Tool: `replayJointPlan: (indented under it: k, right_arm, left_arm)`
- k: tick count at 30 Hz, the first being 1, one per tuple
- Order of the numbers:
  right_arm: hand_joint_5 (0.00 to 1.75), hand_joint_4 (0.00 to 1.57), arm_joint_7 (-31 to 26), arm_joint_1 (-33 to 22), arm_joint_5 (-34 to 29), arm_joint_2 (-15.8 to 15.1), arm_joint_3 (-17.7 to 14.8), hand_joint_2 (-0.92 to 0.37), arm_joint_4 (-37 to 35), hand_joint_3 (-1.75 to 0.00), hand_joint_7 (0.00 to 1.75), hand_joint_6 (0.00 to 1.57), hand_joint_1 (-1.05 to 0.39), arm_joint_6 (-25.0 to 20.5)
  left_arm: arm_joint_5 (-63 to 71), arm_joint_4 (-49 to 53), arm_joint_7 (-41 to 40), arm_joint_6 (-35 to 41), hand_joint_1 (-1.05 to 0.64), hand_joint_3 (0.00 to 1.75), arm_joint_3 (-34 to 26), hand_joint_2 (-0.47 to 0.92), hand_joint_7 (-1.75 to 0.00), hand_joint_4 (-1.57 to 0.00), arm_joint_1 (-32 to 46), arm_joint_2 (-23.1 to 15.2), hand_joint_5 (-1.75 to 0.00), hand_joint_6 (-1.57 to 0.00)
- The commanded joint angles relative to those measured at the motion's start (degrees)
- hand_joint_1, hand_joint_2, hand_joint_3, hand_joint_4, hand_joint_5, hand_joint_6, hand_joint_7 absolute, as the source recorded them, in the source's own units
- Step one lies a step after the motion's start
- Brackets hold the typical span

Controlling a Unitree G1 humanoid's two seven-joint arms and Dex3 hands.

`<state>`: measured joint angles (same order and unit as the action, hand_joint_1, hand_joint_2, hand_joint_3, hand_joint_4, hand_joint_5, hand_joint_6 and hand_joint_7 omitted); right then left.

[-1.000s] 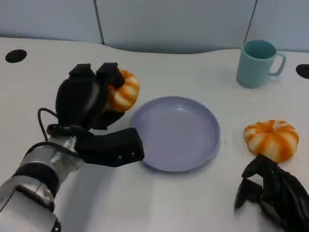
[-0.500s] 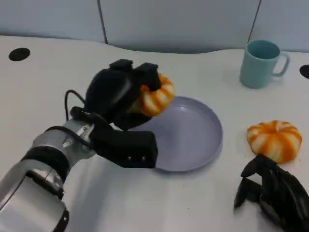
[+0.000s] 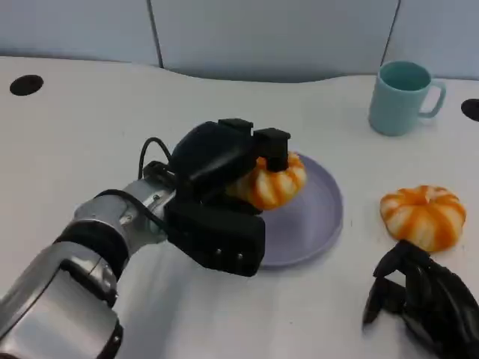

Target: Grasp the bread from the table and place it into the plate.

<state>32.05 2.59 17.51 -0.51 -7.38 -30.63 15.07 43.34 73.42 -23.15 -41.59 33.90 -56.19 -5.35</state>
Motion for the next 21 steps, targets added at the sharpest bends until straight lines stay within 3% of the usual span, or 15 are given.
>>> replayJointPlan:
  k: [1,13,16,19,20,21]
  right_arm:
    - [1.75,0.69,0.0,-1.0,0.0,-0.2,0.1,-0.92,-0.1,-0.63,1.75,0.39,-0.44,-0.1]
    - [1.75,0.68,-0.8,-1.7,-0.5,0.0,0.8,-0.92,0.9,-0.63,1.75,0.38,-0.45,0.4]
    - [1.75,0.69,-0.9,-1.8,-0.4,0.1,0.8,-0.92,0.9,-0.62,1.75,0.39,-0.46,0.5]
    - [1.75,0.68,-0.6,-1.8,-0.1,0.0,0.9,-0.92,1.0,-0.61,1.75,0.39,-0.46,0.2]
    - [1.75,0.68,-0.6,-1.9,0.0,-0.1,1.0,-0.92,1.4,-0.61,1.75,0.39,-0.46,-0.2]
    - [1.75,0.68,-0.7,-2.0,0.0,-0.1,1.1,-0.92,1.6,-0.61,1.75,0.38,-0.46,-0.5]
  left_arm:
    - [-0.6,0.0,2.4,0.0,-0.29,1.33,-0.3,0.48,-1.75,-1.00,-2.1,0.3,-1.75,-0.84]
    - [0.2,1.1,8.7,4.8,-0.29,1.27,0.5,0.51,-1.74,-0.91,-2.4,1.3,-1.75,-0.74]
    - [-0.9,1.4,12.0,6.3,-0.30,1.10,-0.2,0.57,-1.34,-0.76,-2.2,1.8,-1.68,-0.76]
    - [-2.2,1.4,15.6,7.5,-0.38,0.50,-1.2,0.83,-0.71,-0.63,-1.9,2.1,-1.39,-0.68]
    - [-2.2,1.5,17.0,8.1,-0.39,0.41,-1.1,0.88,-0.59,-0.60,-2.1,2.2,-1.35,-0.67]
    - [-2.2,1.4,18.0,8.5,-0.41,0.34,-1.0,0.90,-0.42,-0.54,-2.2,2.2,-1.17,-0.62]
